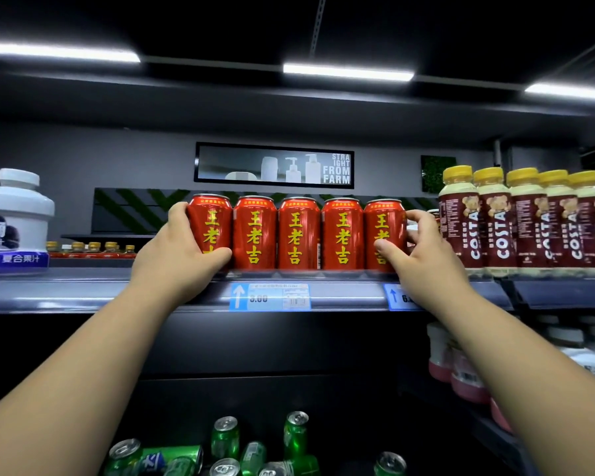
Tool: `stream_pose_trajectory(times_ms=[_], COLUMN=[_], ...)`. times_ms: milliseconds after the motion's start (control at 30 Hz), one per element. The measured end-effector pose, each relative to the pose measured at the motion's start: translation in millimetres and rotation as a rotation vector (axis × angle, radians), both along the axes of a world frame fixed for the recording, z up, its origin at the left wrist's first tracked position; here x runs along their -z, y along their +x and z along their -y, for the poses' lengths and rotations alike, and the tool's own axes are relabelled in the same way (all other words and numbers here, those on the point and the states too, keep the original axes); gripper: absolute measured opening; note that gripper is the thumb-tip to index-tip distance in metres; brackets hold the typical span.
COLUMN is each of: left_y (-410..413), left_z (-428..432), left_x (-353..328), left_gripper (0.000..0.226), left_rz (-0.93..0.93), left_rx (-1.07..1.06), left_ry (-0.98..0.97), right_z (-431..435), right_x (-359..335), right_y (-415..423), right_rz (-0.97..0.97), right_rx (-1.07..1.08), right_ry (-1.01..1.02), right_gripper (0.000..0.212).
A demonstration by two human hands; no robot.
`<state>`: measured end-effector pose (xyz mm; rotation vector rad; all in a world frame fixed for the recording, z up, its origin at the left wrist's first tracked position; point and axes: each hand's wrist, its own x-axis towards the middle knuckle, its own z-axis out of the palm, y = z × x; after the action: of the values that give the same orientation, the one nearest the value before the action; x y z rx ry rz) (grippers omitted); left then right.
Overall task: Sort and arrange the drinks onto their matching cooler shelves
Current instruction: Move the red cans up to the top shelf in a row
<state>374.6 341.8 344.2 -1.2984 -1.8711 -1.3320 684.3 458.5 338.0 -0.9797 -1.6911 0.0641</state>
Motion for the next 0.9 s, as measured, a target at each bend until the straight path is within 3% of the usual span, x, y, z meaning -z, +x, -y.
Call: stream_pose_trajectory(times_ms=[267, 900], left_y=[0.3, -0.5], left_z=[0.9, 3.2], left_x=[1.2, 4.7], left_gripper=[0.090, 0.094], left_rz=[-0.014, -0.070], left_rx=[-0.031, 0.022], left_ry=[0.027, 0.084], right_z=[3.6, -0.6], right_x=[2.2, 11.4], right_y=[-3.3, -6.1], right_rz=[0.066, 0.094], right_rx=[0.048, 0.101], right_ry=[-0.018, 0.107], right_gripper=[0.086, 0.085])
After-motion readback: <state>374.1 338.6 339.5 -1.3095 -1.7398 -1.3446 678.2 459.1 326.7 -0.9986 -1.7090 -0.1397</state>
